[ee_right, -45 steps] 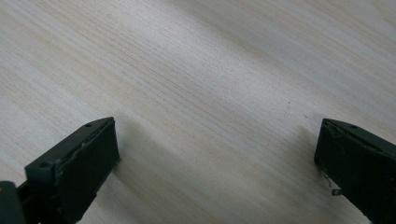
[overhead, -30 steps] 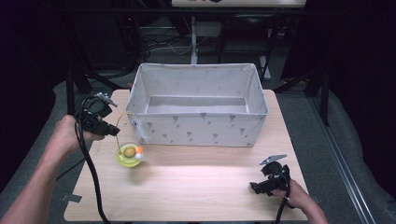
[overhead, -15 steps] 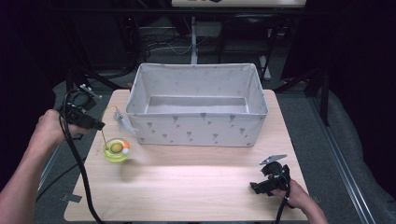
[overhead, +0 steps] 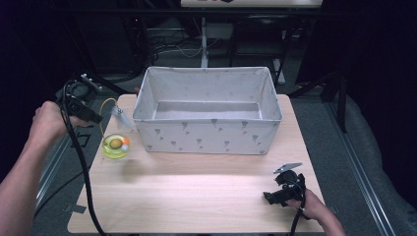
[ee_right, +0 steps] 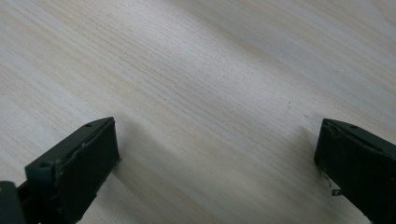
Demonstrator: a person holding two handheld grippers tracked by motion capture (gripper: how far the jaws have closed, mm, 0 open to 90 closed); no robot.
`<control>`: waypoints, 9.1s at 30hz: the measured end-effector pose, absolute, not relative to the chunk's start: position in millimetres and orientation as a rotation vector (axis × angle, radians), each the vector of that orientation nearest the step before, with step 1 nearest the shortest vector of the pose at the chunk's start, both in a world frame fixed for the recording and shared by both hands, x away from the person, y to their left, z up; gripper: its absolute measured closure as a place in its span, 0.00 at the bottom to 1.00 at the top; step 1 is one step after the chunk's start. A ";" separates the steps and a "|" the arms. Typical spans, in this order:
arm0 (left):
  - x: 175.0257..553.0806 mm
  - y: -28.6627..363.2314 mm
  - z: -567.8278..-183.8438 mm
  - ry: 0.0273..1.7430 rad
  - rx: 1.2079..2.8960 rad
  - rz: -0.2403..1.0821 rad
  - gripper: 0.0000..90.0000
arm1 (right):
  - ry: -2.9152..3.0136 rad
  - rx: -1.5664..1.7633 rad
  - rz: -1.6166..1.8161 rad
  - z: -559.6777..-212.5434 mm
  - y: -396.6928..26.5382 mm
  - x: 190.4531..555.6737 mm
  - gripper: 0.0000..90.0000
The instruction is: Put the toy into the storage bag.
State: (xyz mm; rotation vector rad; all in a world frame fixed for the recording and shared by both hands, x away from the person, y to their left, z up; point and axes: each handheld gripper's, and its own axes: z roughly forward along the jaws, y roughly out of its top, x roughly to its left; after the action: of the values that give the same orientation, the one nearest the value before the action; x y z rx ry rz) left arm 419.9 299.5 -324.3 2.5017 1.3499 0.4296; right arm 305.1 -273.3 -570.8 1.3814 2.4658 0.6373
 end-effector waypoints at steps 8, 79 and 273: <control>433.1 300.7 -314.2 1.370 2.501 0.448 0.98 | 2.467 1.380 0.637 -570.7 -273.3 305.2 0.00; 482.9 243.3 -173.9 1.321 2.497 0.748 0.98 | 2.466 1.385 0.634 -570.6 -273.1 305.1 0.00; 321.9 288.7 -532.9 1.435 2.371 0.383 0.00 | 2.466 1.377 0.644 -571.0 -270.7 302.5 0.00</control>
State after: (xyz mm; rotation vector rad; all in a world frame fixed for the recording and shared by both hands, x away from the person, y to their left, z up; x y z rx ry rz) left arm 321.9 288.7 -532.9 2.3708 1.4353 0.3825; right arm 302.5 -270.7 -571.0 1.3773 2.4662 0.6437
